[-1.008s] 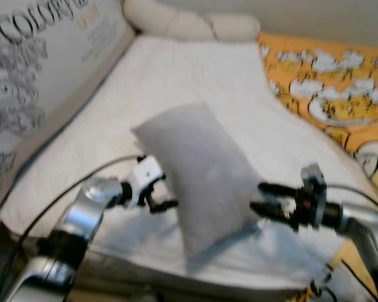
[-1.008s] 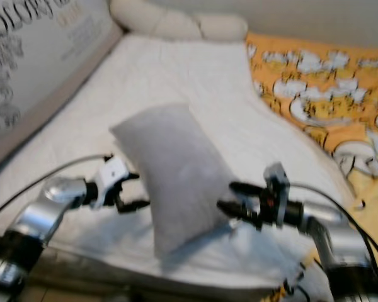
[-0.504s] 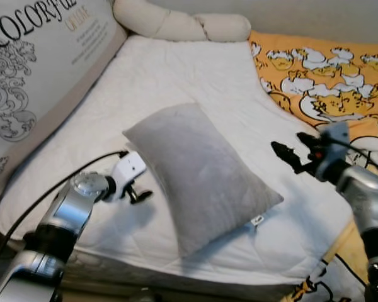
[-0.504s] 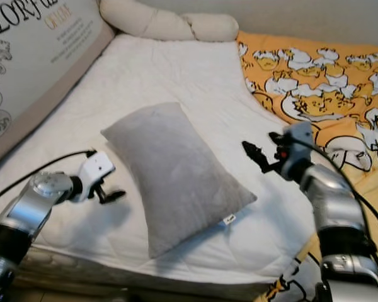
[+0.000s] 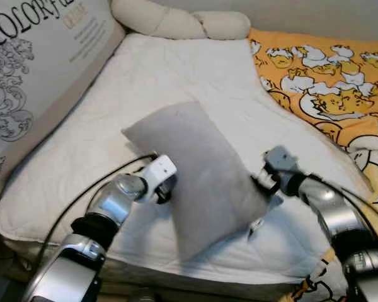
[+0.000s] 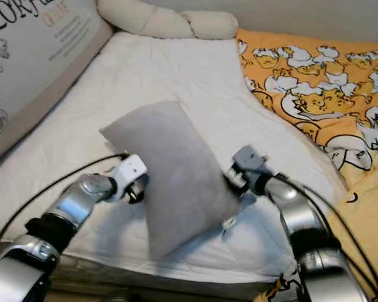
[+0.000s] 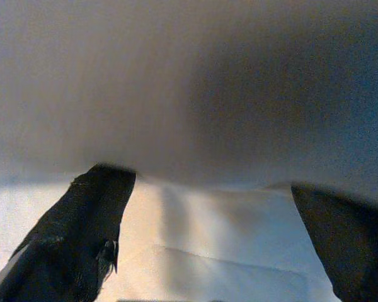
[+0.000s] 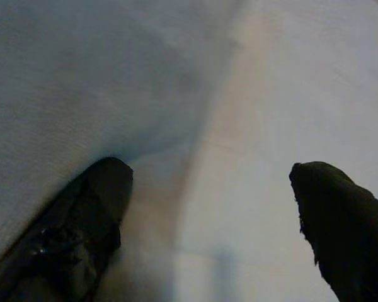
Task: Clean up the room
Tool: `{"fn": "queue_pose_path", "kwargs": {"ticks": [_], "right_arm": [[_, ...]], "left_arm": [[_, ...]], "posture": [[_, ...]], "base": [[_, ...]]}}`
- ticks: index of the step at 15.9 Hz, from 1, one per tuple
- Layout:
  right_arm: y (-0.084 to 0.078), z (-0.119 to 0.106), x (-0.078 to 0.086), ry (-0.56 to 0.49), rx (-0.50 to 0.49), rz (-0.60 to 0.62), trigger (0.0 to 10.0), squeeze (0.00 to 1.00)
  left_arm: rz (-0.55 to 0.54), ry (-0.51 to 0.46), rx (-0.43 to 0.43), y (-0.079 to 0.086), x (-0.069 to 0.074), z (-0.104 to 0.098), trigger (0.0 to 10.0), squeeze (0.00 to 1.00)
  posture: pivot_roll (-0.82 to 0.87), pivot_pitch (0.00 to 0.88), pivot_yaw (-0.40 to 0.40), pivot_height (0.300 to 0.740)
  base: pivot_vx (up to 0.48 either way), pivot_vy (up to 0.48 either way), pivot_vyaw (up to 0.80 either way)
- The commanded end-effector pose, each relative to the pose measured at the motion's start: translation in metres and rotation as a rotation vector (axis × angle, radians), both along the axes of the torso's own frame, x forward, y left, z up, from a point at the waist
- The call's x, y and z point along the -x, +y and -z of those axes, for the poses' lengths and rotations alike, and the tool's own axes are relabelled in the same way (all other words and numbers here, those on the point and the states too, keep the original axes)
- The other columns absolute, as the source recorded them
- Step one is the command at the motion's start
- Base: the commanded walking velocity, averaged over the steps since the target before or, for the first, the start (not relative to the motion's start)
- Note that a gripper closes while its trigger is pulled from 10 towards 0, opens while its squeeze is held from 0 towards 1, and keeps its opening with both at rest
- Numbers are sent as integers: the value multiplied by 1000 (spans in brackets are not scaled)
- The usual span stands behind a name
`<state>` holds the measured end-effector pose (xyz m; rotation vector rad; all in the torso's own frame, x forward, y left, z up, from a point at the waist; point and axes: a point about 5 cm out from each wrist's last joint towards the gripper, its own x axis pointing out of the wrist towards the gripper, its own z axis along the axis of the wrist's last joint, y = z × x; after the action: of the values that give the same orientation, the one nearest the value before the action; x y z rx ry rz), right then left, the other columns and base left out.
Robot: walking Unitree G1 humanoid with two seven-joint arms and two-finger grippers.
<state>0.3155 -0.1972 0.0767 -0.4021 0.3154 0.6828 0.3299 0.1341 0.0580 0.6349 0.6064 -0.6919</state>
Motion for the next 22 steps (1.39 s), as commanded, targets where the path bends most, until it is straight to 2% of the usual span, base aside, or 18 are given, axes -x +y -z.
{"fn": "queue_pose_path", "kwargs": {"ticks": [1, 3, 6, 8, 11, 12, 13, 14, 15, 16, 17, 18, 19, 20, 21, 22], "right_arm": [[7, -1, 5, 36, -49, -81, 10000, 0], [8, -1, 31, 189, -182, -221, 10000, 0], [1, -9, 48, 273, -303, -274, 10000, 0], [-7, -6, 48, 263, -287, -226, 10000, 0], [-16, -2, 45, 231, -240, -132, 10000, 0], [-27, 0, 50, 296, -239, -116, 10000, 0], [-31, 0, 50, 304, -236, -106, 10000, 565], [-45, -1, 49, 321, -266, -33, 10000, 1000], [-62, -3, 43, 310, -312, 72, 10000, 1000], [-72, -4, 37, 289, -360, 154, 10000, 1000], [-76, -7, 31, 274, -417, 209, 10000, 1000], [-79, -10, 22, 256, -516, 287, 10000, 1000], [-76, -10, 16, 250, -579, 327, 10000, 1000], [-74, -9, 14, 250, -598, 336, 10000, 1000], [-66, -6, 9, 265, -678, 361, 10000, 1000], [-50, 3, 5, 315, -790, 367, 10000, 1000]], "left_arm": [[22, -17, 11, -8, -2, -3, 10000, 412], [14, -28, 1, 1, -6, -8, 10000, 412], [58, 13, 14, 13, 1, -14, 10000, 412], [81, 63, 35, 16, 13, -16, 10000, 412], [63, 81, 54, 16, 22, -11, 10000, 416], [39, 77, 70, 23, 21, -11, 10000, 533], [25, 77, 85, 25, 20, -12, 10000, 1000], [-17, 72, 145, 37, 20, -18, 10000, 1000], [-78, 67, 231, 52, 18, -24, 10000, 1000], [-122, 63, 289, 60, 15, -26, 10000, 1000], [-160, 57, 349, 67, 12, -26, 10000, 1000], [-233, 77, 405, 72, 8, -22, 10000, 1000], [-285, 100, 419, 73, 7, -17, 10000, 1000], [-299, 108, 418, 72, 7, -15, 10000, 1000], [-344, 130, 554, 64, 4, -14, 10000, 1000], [-444, 186, 878, 49, 0, -16, 10000, 1000]], "posture": [[23, 0, -5, 740], [20, 0, -2, 740], [14, 0, 8, 740], [12, 0, 11, 740], [20, 0, 2, 740], [29, 0, -8, 740], [29, 0, -8, 740], [31, 0, -9, 740], [30, 0, -6, 740], [29, 0, -5, 740], [25, 0, 1, 740], [23, 0, 5, 740], [21, 0, 6, 740], [21, 0, 6, 740], [20, 0, 7, 740], [22, 0, 5, 740]], "base": [[0, 0, 0], [0, 0, 0], [0, 0, 0], [0, 0, 0], [0, 0, 0], [0, 0, 0], [0, 0, 0], [0, 0, 0], [0, 0, 0], [0, 0, 0], [0, 0, 0], [0, 0, 0], [0, 0, 0], [0, 0, 0], [0, 0, 0], [0, 0, 0]]}}
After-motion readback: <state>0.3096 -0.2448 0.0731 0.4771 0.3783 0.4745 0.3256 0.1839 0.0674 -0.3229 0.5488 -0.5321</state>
